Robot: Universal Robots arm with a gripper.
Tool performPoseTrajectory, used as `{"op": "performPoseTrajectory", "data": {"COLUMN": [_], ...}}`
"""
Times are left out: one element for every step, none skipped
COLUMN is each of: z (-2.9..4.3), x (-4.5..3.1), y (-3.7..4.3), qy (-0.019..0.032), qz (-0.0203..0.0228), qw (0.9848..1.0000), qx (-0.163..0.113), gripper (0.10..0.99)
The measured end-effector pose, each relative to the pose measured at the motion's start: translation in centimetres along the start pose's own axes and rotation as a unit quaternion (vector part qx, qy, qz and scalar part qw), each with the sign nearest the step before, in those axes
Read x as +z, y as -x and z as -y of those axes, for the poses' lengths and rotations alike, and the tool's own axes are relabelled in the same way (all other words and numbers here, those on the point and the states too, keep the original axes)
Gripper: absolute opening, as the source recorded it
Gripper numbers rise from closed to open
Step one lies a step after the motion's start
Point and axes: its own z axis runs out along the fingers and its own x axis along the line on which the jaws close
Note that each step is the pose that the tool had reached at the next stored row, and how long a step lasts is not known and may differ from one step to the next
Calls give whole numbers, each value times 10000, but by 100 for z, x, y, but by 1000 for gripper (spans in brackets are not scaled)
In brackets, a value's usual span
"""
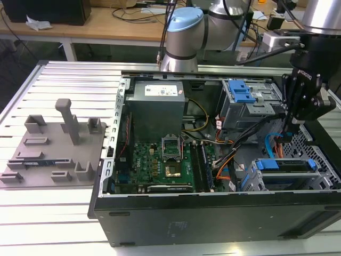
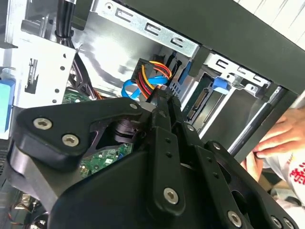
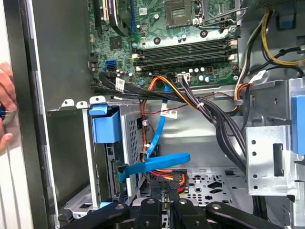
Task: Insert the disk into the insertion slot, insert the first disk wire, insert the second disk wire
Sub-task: 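Insert the first disk wire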
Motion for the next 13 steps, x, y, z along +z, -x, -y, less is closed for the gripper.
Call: {"op": "performPoseTrajectory", "data": {"z": [5, 8, 14, 21, 28, 32, 36, 41, 47, 62, 91, 112, 132], "x": [0, 0, 3, 7, 9, 12, 12, 16, 20, 24, 30, 32, 35], "y": [-16, -27, -48, -77, -105, -123, -146, -169, -188, -216, -239, -247, -253], "qy": [7, 13, 26, 41, 56, 65, 76, 90, 108, 149, 218, 264, 307], "qz": [44, 77, 150, 243, 329, 382, 428, 453, 466, 474, 470, 466, 463], "qw": [10000, 10000, 9999, 9997, 9994, 9992, 9991, 9989, 9989, 9988, 9987, 9986, 9985], "qx": [1, 2, 4, 7, 10, 12, 13, 11, 9, 2, -9, -16, -24], "gripper": [165, 165, 165, 165, 165, 165, 165, 165, 165, 165, 165, 165, 165]}}
